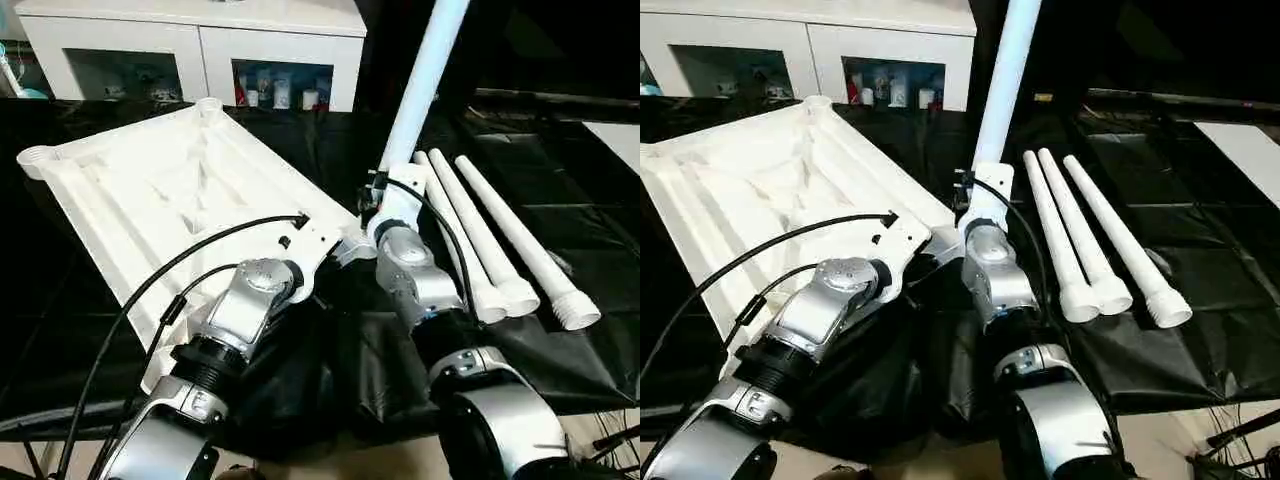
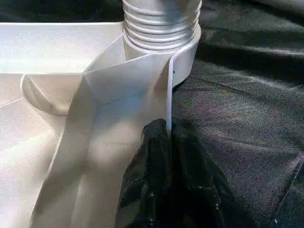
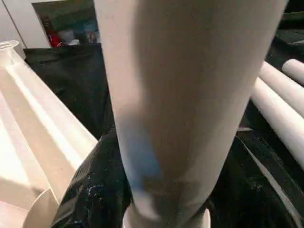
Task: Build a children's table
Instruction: Rotate leg to tighten
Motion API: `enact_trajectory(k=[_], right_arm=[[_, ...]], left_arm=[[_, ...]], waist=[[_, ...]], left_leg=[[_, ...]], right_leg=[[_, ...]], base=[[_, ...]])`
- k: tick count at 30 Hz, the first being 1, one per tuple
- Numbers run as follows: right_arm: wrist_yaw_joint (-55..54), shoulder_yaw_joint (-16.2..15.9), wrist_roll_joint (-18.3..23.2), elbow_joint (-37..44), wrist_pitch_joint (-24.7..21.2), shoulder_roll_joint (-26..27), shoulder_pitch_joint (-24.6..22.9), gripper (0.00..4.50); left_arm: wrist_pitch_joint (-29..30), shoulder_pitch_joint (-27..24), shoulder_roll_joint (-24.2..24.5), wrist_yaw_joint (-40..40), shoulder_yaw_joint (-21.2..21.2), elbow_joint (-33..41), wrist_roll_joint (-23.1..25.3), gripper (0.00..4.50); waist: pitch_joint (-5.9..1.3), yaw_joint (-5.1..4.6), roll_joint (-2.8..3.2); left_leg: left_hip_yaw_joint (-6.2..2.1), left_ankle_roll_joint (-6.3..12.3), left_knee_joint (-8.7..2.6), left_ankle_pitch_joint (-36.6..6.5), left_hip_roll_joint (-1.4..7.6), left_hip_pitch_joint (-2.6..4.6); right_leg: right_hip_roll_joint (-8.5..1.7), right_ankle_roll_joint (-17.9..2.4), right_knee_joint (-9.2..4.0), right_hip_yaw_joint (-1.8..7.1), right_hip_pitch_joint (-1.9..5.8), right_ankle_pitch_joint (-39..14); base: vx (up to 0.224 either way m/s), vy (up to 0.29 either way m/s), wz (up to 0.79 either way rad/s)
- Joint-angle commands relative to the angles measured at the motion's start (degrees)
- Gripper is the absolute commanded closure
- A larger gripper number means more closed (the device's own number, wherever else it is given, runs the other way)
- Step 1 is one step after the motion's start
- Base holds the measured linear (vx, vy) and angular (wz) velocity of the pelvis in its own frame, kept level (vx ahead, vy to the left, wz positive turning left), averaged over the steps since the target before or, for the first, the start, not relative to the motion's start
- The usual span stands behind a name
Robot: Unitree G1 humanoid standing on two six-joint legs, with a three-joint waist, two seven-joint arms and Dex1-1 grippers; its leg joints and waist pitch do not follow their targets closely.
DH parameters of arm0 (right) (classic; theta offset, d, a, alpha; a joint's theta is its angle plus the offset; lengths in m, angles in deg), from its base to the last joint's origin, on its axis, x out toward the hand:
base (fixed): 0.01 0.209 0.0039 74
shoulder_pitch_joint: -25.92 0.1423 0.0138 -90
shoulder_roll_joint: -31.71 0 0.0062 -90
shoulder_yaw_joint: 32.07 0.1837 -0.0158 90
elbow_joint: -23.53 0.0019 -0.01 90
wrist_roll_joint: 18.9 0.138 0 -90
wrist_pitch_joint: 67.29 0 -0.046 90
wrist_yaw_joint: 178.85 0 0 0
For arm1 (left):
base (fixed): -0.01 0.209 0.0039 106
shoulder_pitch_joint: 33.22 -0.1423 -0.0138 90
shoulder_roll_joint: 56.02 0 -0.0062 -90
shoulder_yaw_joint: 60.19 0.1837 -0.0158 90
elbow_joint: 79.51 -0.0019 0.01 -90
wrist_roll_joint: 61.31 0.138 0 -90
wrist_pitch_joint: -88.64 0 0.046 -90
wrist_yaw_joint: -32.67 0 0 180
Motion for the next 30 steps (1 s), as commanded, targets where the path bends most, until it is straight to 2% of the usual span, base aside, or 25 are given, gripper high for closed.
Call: enact_trajectory(k=[1,2,4,6,7,8,9,11,13,14,15,17,19,21,23,25,26,28,29,30], right_arm=[[0.0,0.7,1.1,-5.6,-3.2,1.4,-2.8,2.65],[-0.1,0.9,1.0,-6.3,-2.9,1.3,-2.5,2.65],[0.4,1.5,1.2,-7.3,-2.0,1.2,-1.7,2.65],[0.7,2.0,1.3,-8.1,-1.2,1.1,-1.0,2.65],[1.1,2.0,1.2,-8.2,-0.9,1.0,-0.8,2.30],[1.7,1.8,1.0,-8.0,-0.6,0.8,-0.5,2.30],[2.2,1.6,0.9,-7.8,-0.4,0.6,-0.3,1.93],[3.5,1.3,0.9,-6.9,-0.2,0.3,0.0,1.89],[4.5,1.1,1.0,-6.2,-0.1,0.2,0.2,1.67],[6.3,0.4,0.9,-4.9,0.2,-0.2,0.3,1.53],[7.0,0.2,0.9,-4.4,0.3,-0.3,0.3,1.53],[9.1,-0.4,0.8,-2.8,0.2,-0.7,0.3,1.42],[10.4,-0.8,0.7,-1.7,0.2,-1.0,0.1,1.10],[14.8,-2.1,0.6,2.1,-0.3,-2.0,-1.0,1.03],[18.5,-3.4,0.6,5.8,-1.2,-3.0,-2.5,0.83],[22.6,-4.9,0.9,10.2,-2.9,-4.6,-4.6,0.61],[23.8,-5.4,0.9,11.6,-3.6,-5.1,-5.3,0.57],[27.4,-6.5,1.7,15.9,-6.4,-7.3,-7.6,0.57],[32.7,-8.1,2.7,22.1,-10.7,-11.5,-11.2,0.57],[34.0,-8.3,3.0,23.6,-11.9,-12.5,-12.1,0.57]], left_arm=[[-0.7,1.0,-1.4,-0.7,-0.3,1.6,-1.7,4.50],[-0.5,1.0,-1.4,-0.6,-0.4,1.6,-1.7,4.50],[-0.4,1.0,-1.3,-0.4,-0.6,1.7,-1.6,4.50],[-0.4,0.9,-1.2,-0.3,-0.6,1.9,-1.6,4.50],[-0.4,0.9,-1.1,-0.2,-0.5,1.9,-1.6,4.50],[-0.6,0.9,-0.9,-0.1,-0.5,1.9,-1.6,4.50],[-0.7,0.9,-0.8,0.0,-0.5,1.8,-1.5,4.50],[-0.9,0.9,-0.5,0.3,-0.6,1.7,-1.5,4.50],[-1.0,0.9,-0.3,0.4,-0.7,1.7,-1.5,4.50],[-1.2,1.0,0.0,0.7,-0.7,1.7,-1.5,4.50],[-1.3,1.0,0.1,0.8,-0.7,1.7,-1.5,4.50],[-1.4,1.0,0.5,1.0,-0.7,1.8,-1.5,4.50],[-1.6,1.0,0.6,1.2,-0.7,2.0,-1.4,4.50],[-2.0,0.9,1.2,1.9,-0.5,2.4,-1.5,4.50],[-2.1,0.7,1.7,2.6,-0.1,2.8,-1.6,4.50],[-2.4,0.4,2.4,3.6,0.3,3.2,-1.7,4.50],[-2.4,0.3,2.6,3.8,0.3,3.4,-1.7,4.50],[-3.3,-0.4,3.7,5.6,1.0,4.2,-1.7,4.50],[-4.1,-1.6,5.8,8.7,1.9,5.6,-1.7,4.50],[-4.2,-1.9,6.4,9.4,2.0,5.9,-1.7,4.50]], waist=[[-2.24,-0.32,0.24],[-2.28,-0.29,0.38],[-2.25,-0.36,0.29],[-2.15,-0.43,0.39],[-2.15,-0.48,0.35],[-2.17,-0.50,0.40],[-2.14,-0.59,0.35],[-2.16,-0.55,0.37],[-2.42,-0.47,0.38],[-2.81,-0.24,0.21],[-2.89,-0.24,0.06],[-2.85,-0.06,-0.08],[-3.05,0.21,-0.09],[-3.27,0.47,-0.15],[-3.29,0.45,-0.04],[-3.44,0.73,-0.07],[-3.33,0.70,-0.18],[-3.08,0.73,-0.20],[-2.98,0.90,0.06],[-2.91,1.35,-0.05]], left_leg=[[-3.00,-3.13,-5.74,-27.1,5.20,2.15],[-2.94,-3.05,-5.71,-26.7,5.21,2.17],[-2.92,-2.95,-5.74,-26.3,5.18,2.05],[-2.97,-3.12,-5.74,-27.2,5.21,2.15],[-2.99,-3.16,-5.77,-27.4,5.23,2.16],[-3.03,-3.26,-5.79,-27.5,5.25,2.19],[-3.02,-3.25,-5.82,-27.5,5.27,2.10],[-2.94,-3.15,-5.78,-27.4,5.28,2.21],[-2.84,-2.65,-5.72,-25.5,5.33,2.05],[-2.63,-1.74,-5.55,-21.3,5.40,1.58],[-2.42,-0.21,-5.40,-18.1,5.35,1.23],[-2.05,1.23,-5.07,-17.2,5.24,1.17],[-1.90,2.23,-4.79,-14.0,5.29,0.97],[-1.72,4.31,-4.38,-9.0,5.27,0.78],[-1.59,5.89,-4.15,-6.2,5.36,0.86],[-1.54,7.18,-3.81,-3.9,5.34,0.86],[-1.50,7.84,-3.86,-3.8,5.37,0.80],[-1.51,7.61,-4.02,-6.3,5.44,0.90],[-1.61,6.73,-4.14,-8.0,5.42,0.98],[-1.67,6.22,-4.20,-8.9,5.67,1.22]], right_leg=[[-5.62,-6.7,-4.51,3.18,-0.44,-18.6],[-5.63,-6.9,-4.46,3.20,-0.40,-18.1],[-5.59,-7.1,-4.43,3.16,-0.25,-18.1],[-5.61,-7.0,-4.58,3.16,-0.39,-19.3],[-5.59,-6.9,-4.60,3.15,-0.42,-19.5],[-5.56,-6.9,-4.57,3.13,-0.44,-19.7],[-5.55,-6.9,-4.57,3.16,-0.40,-19.3],[-5.51,-7.1,-4.56,3.18,-0.48,-18.8],[-5.52,-7.8,-4.31,3.23,-0.13,-16.3],[-5.62,-8.5,-3.71,3.17,0.52,-11.4],[-5.43,-9.2,-3.36,2.99,0.81,-8.7],[-5.79,-9.5,-3.65,2.97,0.68,-10.9],[-5.81,-10.0,-3.46,2.92,0.80,-8.7],[-5.60,-11.3,-2.67,2.70,1.14,-2.1],[-5.46,-12.7,-2.24,2.58,1.09,2.0],[-5.36,-13.6,-1.81,2.48,1.38,5.2],[-5.27,-14.0,-1.86,2.42,1.39,5.4],[-5.47,-14.2,-2.37,2.50,1.33,1.6],[-5.43,-14.0,-2.76,2.46,1.33,-1.6],[-5.35,-12.8,-2.84,2.52,1.42,-2.9]], base=[[0.000,0.000,0.00],[0.000,0.000,0.00],[0.000,0.000,0.00],[0.000,0.000,0.00],[0.000,0.000,0.00],[0.000,0.000,0.00],[0.000,0.000,0.00],[0.000,0.000,0.00],[0.000,0.000,0.00],[0.000,0.000,0.00],[0.000,0.000,0.00],[0.000,0.000,0.00],[0.000,0.000,0.00],[0.000,0.000,0.00],[0.000,0.000,0.00],[0.000,0.000,0.00],[0.000,0.000,0.00],[0.000,0.000,0.00],[0.000,0.000,0.00],[0.000,0.000,0.00]])
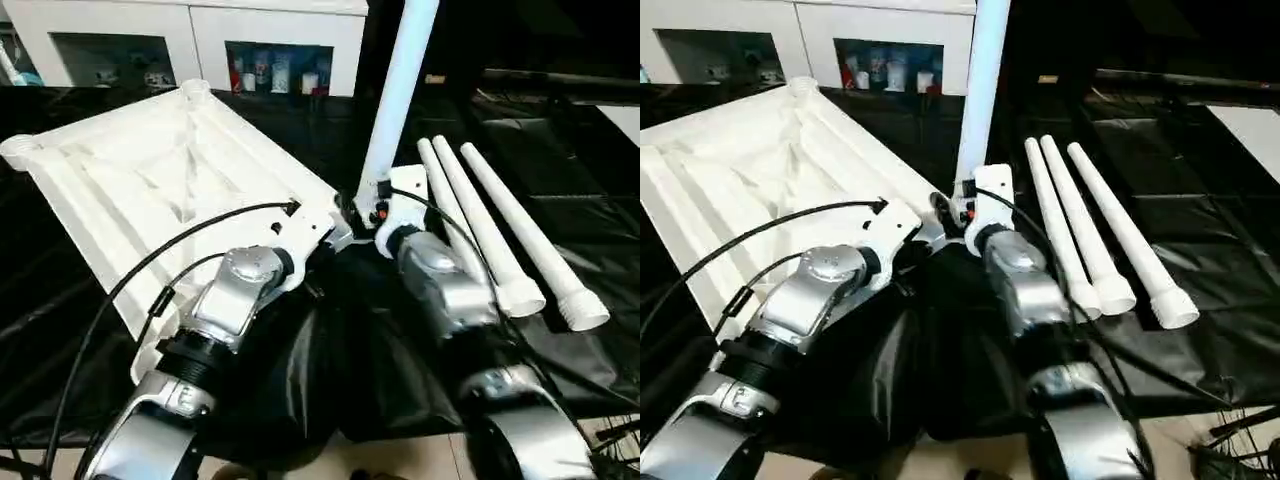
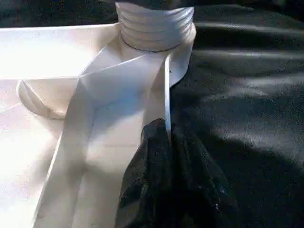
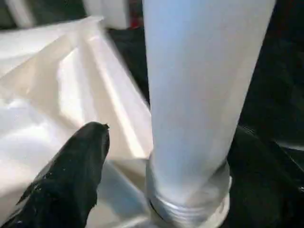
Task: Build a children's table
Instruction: Rotate leg to tighten
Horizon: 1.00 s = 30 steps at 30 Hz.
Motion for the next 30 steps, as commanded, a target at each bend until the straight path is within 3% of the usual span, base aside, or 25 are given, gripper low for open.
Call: enact_trajectory(k=[1,3,5,9,15,21,24,25,30], right_arm=[[5.3,-1.7,1.5,5.3,-4.0,-2.0,-1.9,0.57],[6.2,-1.8,1.6,6.4,-4.5,-2.9,-2.5,0.57],[10.3,-2.3,2.2,11.4,-6.2,-6.4,-4.9,0.57],[19.2,-4.7,2.5,19.0,-8.1,-14.0,-9.4,0.57],[28.4,-5.7,4.6,25.2,-7.8,-20.7,-14.1,0.57],[29.7,-5.4,5.7,26.4,-8.7,-21.4,-14.4,0.57],[29.6,-5.3,5.7,26.2,-8.9,-21.1,-14.2,0.57],[29.6,-5.2,5.8,26.2,-9.0,-21.1,-14.2,0.56],[30.3,-4.9,6.0,26.2,-9.3,-21.1,-14.1,0.56]], left_arm=[[-3.0,-1.4,1.3,4.2,1.8,1.1,-0.8,4.50],[-3.7,-1.7,2.0,5.2,2.1,1.4,-0.8,4.50],[-4.3,-3.1,4.5,7.9,2.3,2.9,-1.2,4.50],[-8.0,-5.4,8.7,12.3,2.1,5.1,-2.3,4.50],[-14.3,-8.7,14.9,20.7,1.3,9.4,-5.1,4.50],[-19.9,-8.9,15.0,22.9,-1.5,10.3,-9.4,4.50],[-19.9,-8.2,14.5,23.8,-1.8,9.5,-10.8,4.50],[-19.3,-7.9,14.4,24.6,-1.9,9.3,-11.6,4.05],[-20.3,-6.7,13.2,25.8,-2.2,8.5,-12.9,3.69]], waist=[[-3.32,0.15,0.07],[-3.43,0.09,0.13],[-3.49,0.17,0.56],[-3.55,0.92,0.51],[-3.53,1.08,0.83],[-3.71,1.11,0.62],[-3.81,1.24,0.56],[-3.79,1.25,0.52],[-3.61,1.59,0.53]], left_leg=[[-2.28,5.35,-3.76,-9.6,5.49,2.15],[-2.27,4.06,-3.83,-10.8,5.34,2.18],[-2.38,3.15,-3.83,-11.0,5.42,2.18],[-2.17,4.32,-3.43,-8.6,5.27,2.28],[-2.33,3.43,-3.58,-11.4,5.43,2.39],[-2.23,3.84,-3.25,-9.8,5.39,2.41],[-2.12,3.93,-3.06,-9.3,5.28,2.43],[-2.12,3.97,-3.07,-9.3,5.27,2.38],[-2.17,2.56,-3.03,-12.5,5.34,2.52]], right_leg=[[-5.10,-12.5,-2.93,2.94,2.45,-5.3],[-5.11,-12.7,-3.07,2.90,2.20,-7.0],[-5.28,-12.9,-3.00,2.94,2.30,-7.3],[-4.97,-13.1,-2.55,2.87,2.43,-2.5],[-5.11,-13.5,-2.69,2.86,2.32,-5.9],[-5.14,-15.0,-2.16,2.82,2.33,-3.4],[-5.19,-15.3,-2.01,2.82,2.37,-3.3],[-5.21,-15.3,-2.04,2.83,2.39,-3.5],[-5.28,-15.1,-2.37,2.83,2.15,-7.9]], base=[[0.000,0.000,0.00],[0.000,0.000,0.00],[0.000,0.000,0.00],[0.000,0.000,0.00],[0.000,0.000,0.00],[0.000,0.000,0.00],[0.000,0.000,0.00],[0.000,0.000,0.00],[0.000,0.000,0.00]])
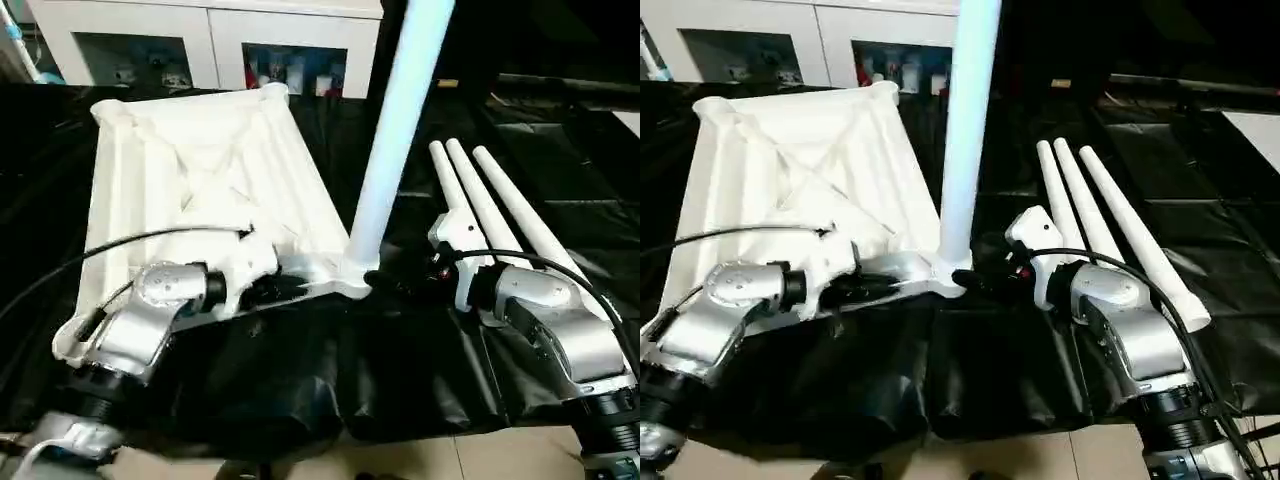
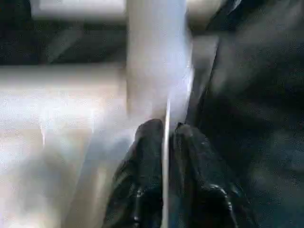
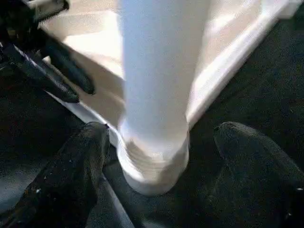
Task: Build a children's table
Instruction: Rotate leg to tighten
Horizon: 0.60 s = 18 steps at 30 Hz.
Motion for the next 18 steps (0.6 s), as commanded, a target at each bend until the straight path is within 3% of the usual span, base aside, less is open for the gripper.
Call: enact_trajectory(k=[1,7,11,13,18], right_arm=[[0.5,0.4,0.6,0.3,-0.4,-0.6,0.2,0.56],[0.4,1.0,0.7,0.6,-0.7,-0.9,-0.4,0.56],[0.1,1.2,0.8,0.5,-0.6,-0.7,-0.5,0.56],[0.0,1.3,0.8,0.5,-0.6,-0.7,-0.5,0.56],[-0.3,1.4,0.6,0.4,-0.5,-0.7,-0.5,0.56]], left_arm=[[-1.3,0.8,0.2,1.0,-0.1,0.9,-0.9,3.53],[-3.7,2.7,0.3,1.8,0.5,-2.7,0.3,3.17],[-7.1,4.7,-0.1,-0.2,1.5,-7.9,2.9,2.68],[-8.9,6.1,0.0,-1.4,2.8,-11.3,5.3,2.62],[-8.5,7.0,-1.0,0.1,2.7,-14.7,4.4,2.62]], waist=[[-3.83,-0.11,0.27],[-3.89,-0.76,0.38],[-4.27,-0.63,0.42],[-4.38,-0.62,0.48],[-4.59,-0.43,0.58]], left_leg=[[-2.29,2.43,-3.95,-13.0,5.35,2.41],[-2.53,0.49,-4.09,-16.0,5.17,2.36],[-2.44,1.21,-3.78,-13.9,5.06,2.31],[-2.41,1.71,-3.64,-13.2,5.04,2.34],[-2.35,2.16,-3.44,-11.7,5.10,2.31]], right_leg=[[-5.10,-14.7,-3.25,2.82,2.15,-8.7],[-5.15,-12.3,-3.67,2.90,2.07,-13.4],[-5.02,-13.0,-3.22,2.84,2.19,-9.0],[-4.96,-13.2,-3.14,2.82,2.23,-7.5],[-5.18,-14.8,-2.65,2.71,2.45,-4.8]], base=[[0.000,0.000,0.00],[0.000,0.000,0.00],[0.000,0.000,0.00],[0.000,0.000,0.00],[0.000,0.000,0.00]])
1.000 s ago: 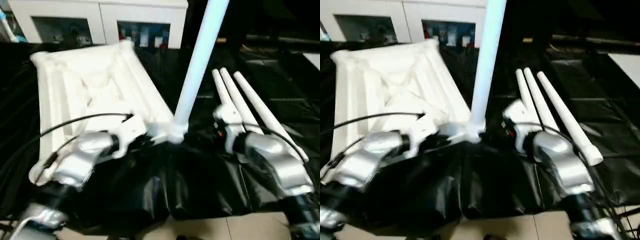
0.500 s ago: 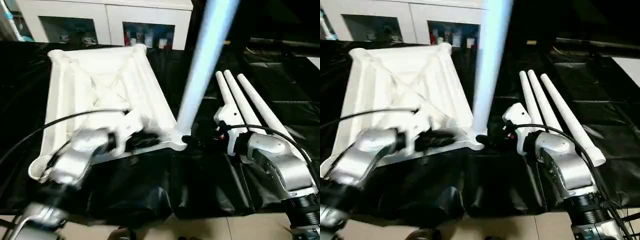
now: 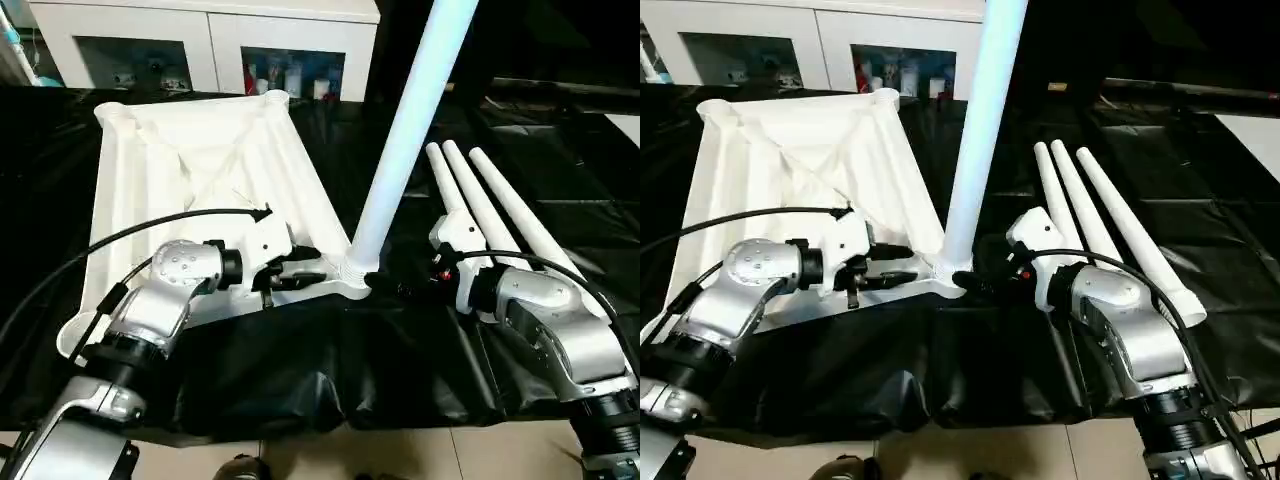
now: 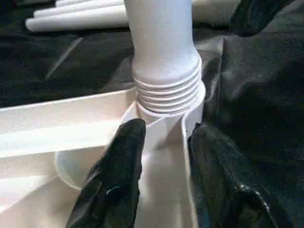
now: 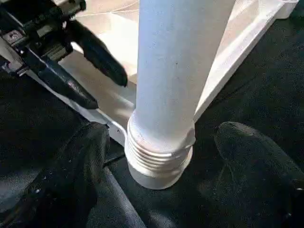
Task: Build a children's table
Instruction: Rotate leg to tighten
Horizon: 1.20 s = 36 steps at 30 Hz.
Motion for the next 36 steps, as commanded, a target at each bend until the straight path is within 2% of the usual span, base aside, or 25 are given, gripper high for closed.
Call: enact_trajectory(k=[1,7,13,19,26,33,36], right_arm=[[-0.3,1.2,0.4,0.4,-0.4,-0.5,0.0,0.56],[-0.5,1.3,0.4,0.3,-0.3,-0.5,-0.1,0.56],[-0.8,1.5,0.4,0.4,-0.3,-0.5,-0.1,0.56],[-0.9,1.6,0.4,0.4,-0.3,-0.7,-0.2,0.56],[-0.9,1.6,0.4,0.2,-0.3,-0.8,0.2,0.56],[-1.0,1.5,0.4,-0.1,-0.2,-0.6,0.6,0.56],[-1.0,1.5,0.3,-0.2,-0.1,-0.7,0.6,0.56]], left_arm=[[-0.7,0.9,-1.1,0.6,-0.3,-2.6,-0.8,2.62],[-1.9,1.8,-3.0,1.0,-2.0,-7.3,-2.9,2.62],[-5.2,2.0,-2.8,1.1,-1.6,-11.2,-1.5,2.62],[-5.0,-0.7,-0.8,5.2,1.8,-8.5,0.5,2.62],[-2.1,-3.5,0.3,9.4,3.3,-0.9,-1.4,2.62],[-3.9,-2.8,-0.3,7.0,1.2,1.2,-2.3,2.62],[-2.8,-2.0,-0.8,6.5,-0.4,2.5,-3.7,2.62]], waist=[[-4.53,0.16,0.47],[-4.52,0.23,0.56],[-4.46,0.28,0.52],[-4.36,0.22,0.48],[-4.19,0.16,0.44],[-4.12,0.33,0.51],[-4.16,0.26,0.40]], left_leg=[[-2.33,2.13,-3.92,-12.2,5.05,2.24],[-2.48,1.18,-3.97,-14.8,5.14,2.33],[-2.60,0.55,-4.03,-16.2,5.17,2.32],[-2.64,0.59,-4.10,-16.0,5.29,2.29],[-2.52,0.37,-4.14,-16.4,5.25,2.42],[-2.58,-0.14,-4.22,-17.5,5.25,2.46],[-2.57,-0.09,-4.19,-17.3,5.17,2.32]], right_leg=[[-5.17,-14.8,-3.10,2.73,2.41,-5.6],[-5.26,-14.7,-3.35,2.72,2.30,-9.0],[-5.40,-13.9,-3.48,2.81,2.22,-10.8],[-5.44,-13.9,-3.35,2.84,2.19,-10.6],[-5.33,-13.9,-3.43,2.89,1.99,-11.7],[-5.36,-13.4,-3.58,2.89,1.90,-13.0],[-5.38,-13.5,-3.51,2.86,2.02,-12.8]], base=[[0.000,0.000,0.00],[0.000,0.000,0.00],[0.000,0.000,0.00],[0.000,0.000,0.00],[0.000,0.000,0.00],[0.000,0.000,0.00],[0.000,0.000,0.00]])
